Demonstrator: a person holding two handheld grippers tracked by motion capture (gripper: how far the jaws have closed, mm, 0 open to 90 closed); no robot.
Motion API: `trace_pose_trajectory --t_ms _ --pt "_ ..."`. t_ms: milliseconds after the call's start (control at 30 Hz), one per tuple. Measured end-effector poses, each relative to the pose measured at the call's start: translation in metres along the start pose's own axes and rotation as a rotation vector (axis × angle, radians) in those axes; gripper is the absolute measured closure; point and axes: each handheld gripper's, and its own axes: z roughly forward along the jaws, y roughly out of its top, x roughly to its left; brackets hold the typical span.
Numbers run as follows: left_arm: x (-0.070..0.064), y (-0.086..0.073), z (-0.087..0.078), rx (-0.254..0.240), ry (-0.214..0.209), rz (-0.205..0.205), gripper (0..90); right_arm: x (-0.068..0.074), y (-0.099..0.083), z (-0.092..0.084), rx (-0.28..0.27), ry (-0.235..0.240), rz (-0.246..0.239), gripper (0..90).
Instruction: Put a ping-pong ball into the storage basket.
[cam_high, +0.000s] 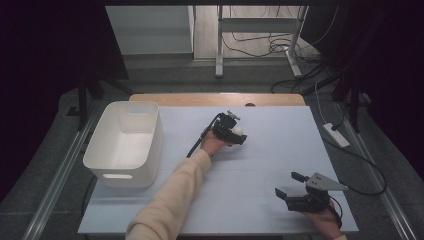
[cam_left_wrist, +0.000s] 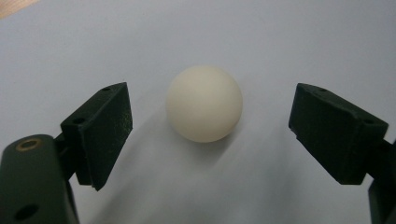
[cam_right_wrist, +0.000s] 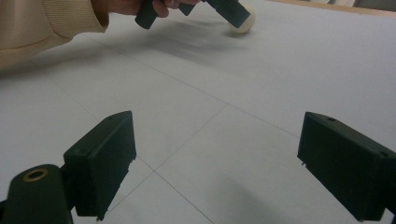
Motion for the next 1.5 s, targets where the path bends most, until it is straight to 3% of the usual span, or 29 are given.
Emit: trace_pose_trajectory --t_ms 833,1500 --pt "0.0049 0.0000 0.0074 0.002 0.006 -0.010 24.6 -0.0006 -0.0007 -0.0003 -0.001 0.001 0.000 11.3" --pt "0.0050 -0.0001 0.0102 -0.005 -0.010 -0.005 47.6 -0.0007 -0.0007 -0.0012 -0.007 0.001 0.003 11.3"
